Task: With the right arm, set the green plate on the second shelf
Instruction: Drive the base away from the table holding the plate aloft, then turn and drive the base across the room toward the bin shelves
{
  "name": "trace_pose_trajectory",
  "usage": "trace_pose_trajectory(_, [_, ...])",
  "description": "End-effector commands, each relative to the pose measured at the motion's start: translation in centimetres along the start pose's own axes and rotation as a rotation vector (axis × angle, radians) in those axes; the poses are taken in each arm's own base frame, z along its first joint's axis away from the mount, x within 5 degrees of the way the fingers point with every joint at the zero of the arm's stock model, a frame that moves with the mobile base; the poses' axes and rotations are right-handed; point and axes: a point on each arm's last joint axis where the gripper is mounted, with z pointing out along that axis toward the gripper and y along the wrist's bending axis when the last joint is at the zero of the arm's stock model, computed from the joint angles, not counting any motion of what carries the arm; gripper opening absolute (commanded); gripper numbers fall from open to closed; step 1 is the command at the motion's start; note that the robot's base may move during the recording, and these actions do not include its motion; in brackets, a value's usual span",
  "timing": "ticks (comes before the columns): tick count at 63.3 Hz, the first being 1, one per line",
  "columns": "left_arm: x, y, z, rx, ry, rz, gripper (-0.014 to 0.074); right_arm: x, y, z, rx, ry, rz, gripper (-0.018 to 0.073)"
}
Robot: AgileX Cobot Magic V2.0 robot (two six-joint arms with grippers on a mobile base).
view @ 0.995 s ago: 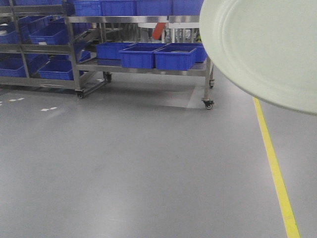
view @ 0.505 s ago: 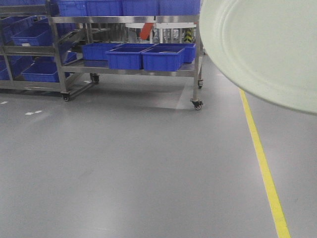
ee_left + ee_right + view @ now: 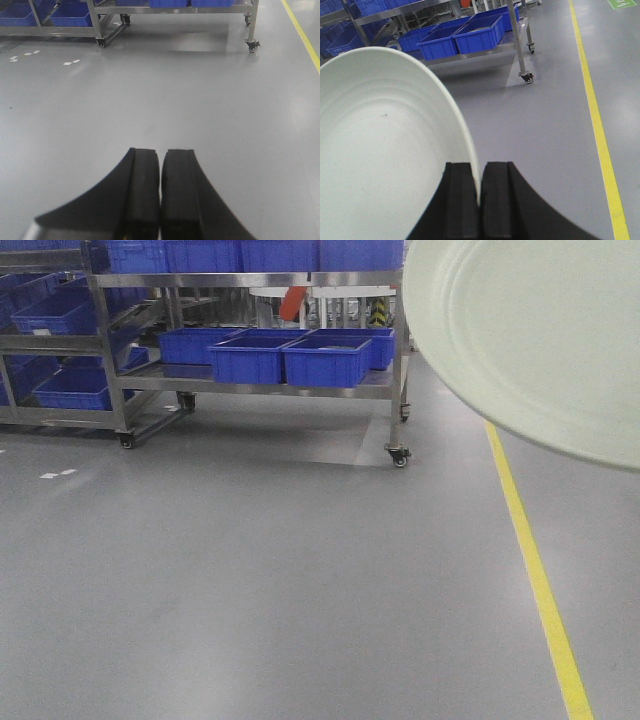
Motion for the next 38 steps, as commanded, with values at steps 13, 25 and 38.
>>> trace_pose_trajectory(13, [0.7, -0.17, 0.26, 0.016, -0.043, -0.002, 0.0125, -2.15, 0.45, -0.26, -0.019, -0.15, 0.003, 0.0055])
trace_pose_trajectory(25, [0.7, -0.17, 0.26, 0.016, -0.043, -0.002, 0.0125, -2.15, 0.45, -0.26, -0.019, -0.15, 0.003, 0.0055])
trace_pose_trajectory(38, [0.7, -0.17, 0.26, 0.016, -0.043, -0.002, 0.0125, -2.15, 0.45, -0.26, -0.019, -0.15, 0.003, 0.0055])
